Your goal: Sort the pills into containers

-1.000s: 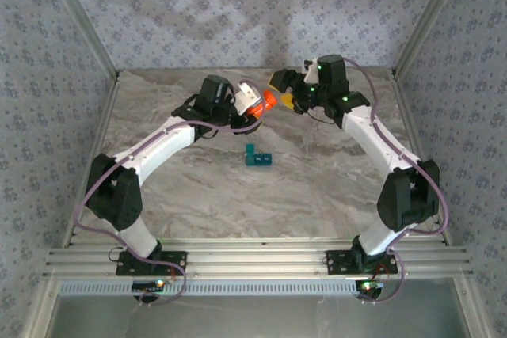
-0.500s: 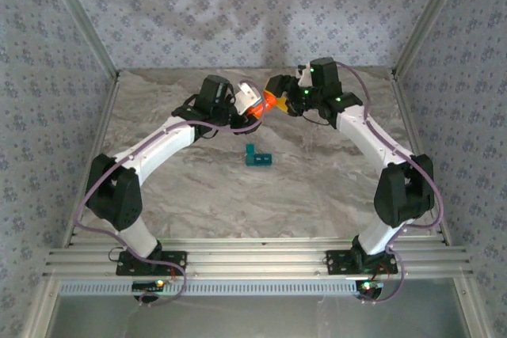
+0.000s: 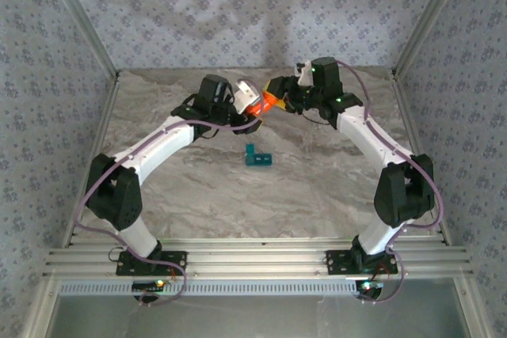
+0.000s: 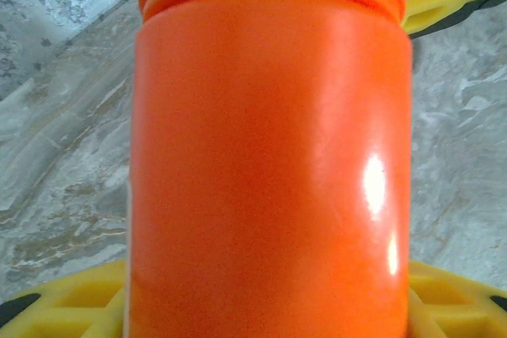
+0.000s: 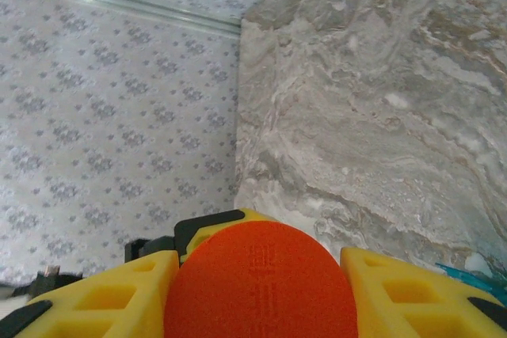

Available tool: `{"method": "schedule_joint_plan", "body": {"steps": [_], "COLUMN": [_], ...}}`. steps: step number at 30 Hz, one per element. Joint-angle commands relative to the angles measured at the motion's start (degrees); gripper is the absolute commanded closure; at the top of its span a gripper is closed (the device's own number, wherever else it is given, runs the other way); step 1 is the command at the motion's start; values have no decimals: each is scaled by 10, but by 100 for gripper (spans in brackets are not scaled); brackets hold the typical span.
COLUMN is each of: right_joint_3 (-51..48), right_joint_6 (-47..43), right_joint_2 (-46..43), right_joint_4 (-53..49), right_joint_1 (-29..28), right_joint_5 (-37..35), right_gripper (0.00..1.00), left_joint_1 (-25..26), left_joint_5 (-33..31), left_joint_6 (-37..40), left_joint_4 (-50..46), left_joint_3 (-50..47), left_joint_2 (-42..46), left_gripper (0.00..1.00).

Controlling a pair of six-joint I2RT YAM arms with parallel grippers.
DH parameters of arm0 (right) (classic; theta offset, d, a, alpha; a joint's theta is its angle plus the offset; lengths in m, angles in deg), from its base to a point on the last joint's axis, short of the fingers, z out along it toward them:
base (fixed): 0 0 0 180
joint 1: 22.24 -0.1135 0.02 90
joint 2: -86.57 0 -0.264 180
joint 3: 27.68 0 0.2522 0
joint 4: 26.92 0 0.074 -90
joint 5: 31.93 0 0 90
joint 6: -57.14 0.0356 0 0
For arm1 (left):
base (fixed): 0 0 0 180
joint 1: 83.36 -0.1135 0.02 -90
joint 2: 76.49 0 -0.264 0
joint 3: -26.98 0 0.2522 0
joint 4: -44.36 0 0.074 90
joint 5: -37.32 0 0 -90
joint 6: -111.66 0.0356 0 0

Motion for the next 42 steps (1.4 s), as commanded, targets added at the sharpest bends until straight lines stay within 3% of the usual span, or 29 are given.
{"method": "schedule_joint_plan", "body": {"steps": [1, 9, 12, 14, 17, 26, 32, 42], "right_joint_3": [-24, -45, -34, -26, -17, -10, -2, 5], "right_joint_6": [-63, -100, -93, -89, -81, 10, 40, 44], "right_joint_2": [-13, -14, -16, -21, -37, -45, -34, -22], "right_joint_4": [51, 124, 118, 107, 72, -26, -57, -57], "right_joint_1": [19, 38, 39, 40, 50, 78, 69, 27], "right_joint_5": [38, 98, 97, 88, 60, -28, -41, -44], "right_gripper": [55, 53, 44, 31, 22, 19, 18, 18], "left_joint_1": [-15, -47, -51, -51, -49, -6, 11, 18], "left_joint_5": [78, 165, 164, 153, 120, 15, -26, -33], "left_joint_6": [-48, -161, -169, -158, -127, 17, 48, 67], "left_joint_4": [37, 126, 133, 122, 99, 4, -7, -29], "left_joint_3": [16, -8, -9, -7, -6, 12, 14, 32], "left_joint_2": [27, 44, 44, 43, 43, 32, 22, 3], "left_gripper": [100, 100, 100, 100, 100, 100, 100, 100]}}
